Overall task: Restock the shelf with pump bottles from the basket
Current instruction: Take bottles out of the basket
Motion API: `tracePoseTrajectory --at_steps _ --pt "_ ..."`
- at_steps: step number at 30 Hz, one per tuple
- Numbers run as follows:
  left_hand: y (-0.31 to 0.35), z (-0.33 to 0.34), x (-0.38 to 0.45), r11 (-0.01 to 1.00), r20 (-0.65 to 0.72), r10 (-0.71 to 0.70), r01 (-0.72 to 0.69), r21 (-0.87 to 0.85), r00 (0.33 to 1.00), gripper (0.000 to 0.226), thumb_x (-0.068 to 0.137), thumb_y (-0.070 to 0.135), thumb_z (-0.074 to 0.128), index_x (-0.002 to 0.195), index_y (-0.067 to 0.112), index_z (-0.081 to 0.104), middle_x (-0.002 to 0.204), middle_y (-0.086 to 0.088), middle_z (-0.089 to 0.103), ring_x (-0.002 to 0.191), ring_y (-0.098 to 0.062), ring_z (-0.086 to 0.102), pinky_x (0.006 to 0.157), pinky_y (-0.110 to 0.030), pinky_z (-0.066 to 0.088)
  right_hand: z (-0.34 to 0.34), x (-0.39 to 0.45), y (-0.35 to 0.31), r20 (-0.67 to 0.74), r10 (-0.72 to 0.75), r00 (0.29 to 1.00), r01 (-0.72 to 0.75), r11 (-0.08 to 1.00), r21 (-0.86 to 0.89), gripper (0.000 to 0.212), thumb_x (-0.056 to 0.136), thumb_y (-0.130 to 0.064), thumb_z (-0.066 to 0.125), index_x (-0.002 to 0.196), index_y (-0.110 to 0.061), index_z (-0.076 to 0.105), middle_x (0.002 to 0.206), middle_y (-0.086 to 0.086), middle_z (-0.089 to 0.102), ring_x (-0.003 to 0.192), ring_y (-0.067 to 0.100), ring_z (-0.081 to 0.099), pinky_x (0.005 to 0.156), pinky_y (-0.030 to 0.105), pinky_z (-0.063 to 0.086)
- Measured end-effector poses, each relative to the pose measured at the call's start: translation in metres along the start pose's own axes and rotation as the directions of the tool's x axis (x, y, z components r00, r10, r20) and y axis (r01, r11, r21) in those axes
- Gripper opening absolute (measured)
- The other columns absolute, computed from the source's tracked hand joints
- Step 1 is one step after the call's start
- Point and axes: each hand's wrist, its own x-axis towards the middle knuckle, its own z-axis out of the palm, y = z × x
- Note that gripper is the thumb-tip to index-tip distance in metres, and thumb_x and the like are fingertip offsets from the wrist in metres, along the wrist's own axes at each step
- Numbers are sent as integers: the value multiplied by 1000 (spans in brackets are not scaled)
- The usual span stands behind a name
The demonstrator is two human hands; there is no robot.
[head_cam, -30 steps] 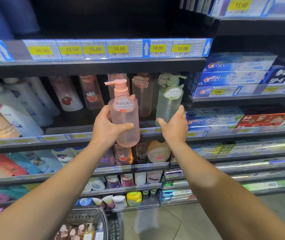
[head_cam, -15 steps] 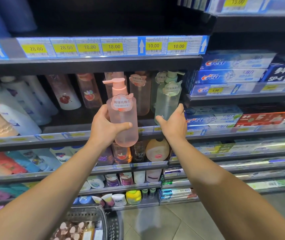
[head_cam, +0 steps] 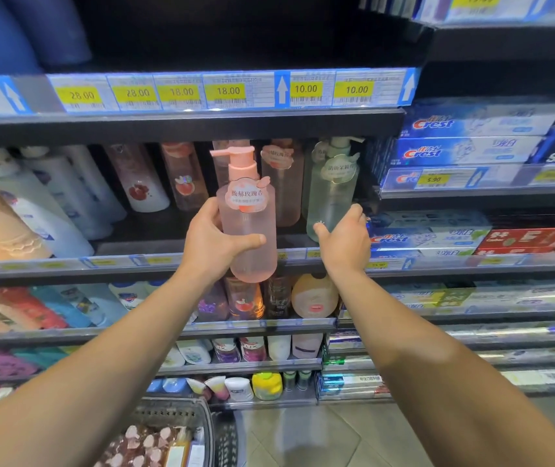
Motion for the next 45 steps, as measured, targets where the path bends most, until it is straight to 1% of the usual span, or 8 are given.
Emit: tracePoseTrajectory --at_steps 7,14,19,23,28,31,36,45 --pt "5 -3 -7 997 9 67 -67 48 998 77 59 18 92 125 27 55 120 10 66 112 -13 62 93 -47 55 0 -1 3 29 -2 1000 2 1000 24 73 85 -39 70 139 -7 32 135 14 51 119 35 53 89 45 48" --pt "28 4 -12 947 70 274 -282 155 959 72 59 20 91 120 27 54 109 21 61 103 1 57 80 -8 44 3 -30 25 -54 -205 977 204 979 -28 71 86 -36 67 143 -9 32 143 9 42 128 28 42 105 39 36" --pt "29 25 -8 890 106 381 -396 226 918 70 64 29 88 125 30 53 118 14 62 110 -11 57 89 -25 49 4 -40 37 -31 -431 902 428 901 -75 53 82 -29 68 128 -13 48 130 4 50 124 26 45 107 40 36" --pt "24 38 5 914 103 320 -336 227 942 67 65 27 88 121 33 52 116 11 64 108 -13 59 93 -37 53 7 -47 56 78 -485 871 491 854 -173 58 81 -30 69 132 -9 52 135 7 52 131 27 41 114 44 30" --pt "18 50 23 940 114 170 -195 278 979 61 63 25 90 110 24 51 110 7 63 103 -14 59 78 -22 46 7 -47 68 165 -514 841 540 816 -209 65 83 -29 69 141 -11 46 146 7 45 141 26 31 119 42 18" --pt "15 55 31 933 100 94 -123 339 991 57 64 29 90 103 19 50 104 7 59 99 -15 56 68 -20 39 5 -44 68 192 -518 834 550 810 -203 66 83 -28 69 142 -11 44 148 7 43 143 26 28 119 42 20" --pt "19 55 44 906 57 -62 32 423 996 71 69 38 86 120 4 50 116 -7 57 102 -21 54 70 -27 38 4 -43 69 223 -514 828 553 813 -182 66 85 -29 67 144 -12 41 150 6 40 144 25 25 119 41 22" --pt "18 55 45 876 112 -54 -7 482 992 61 73 41 83 110 8 47 98 1 47 89 -16 45 56 -21 30 -2 -42 68 258 -507 823 557 810 -184 67 87 -30 64 146 -14 38 152 4 38 146 22 21 119 37 19"
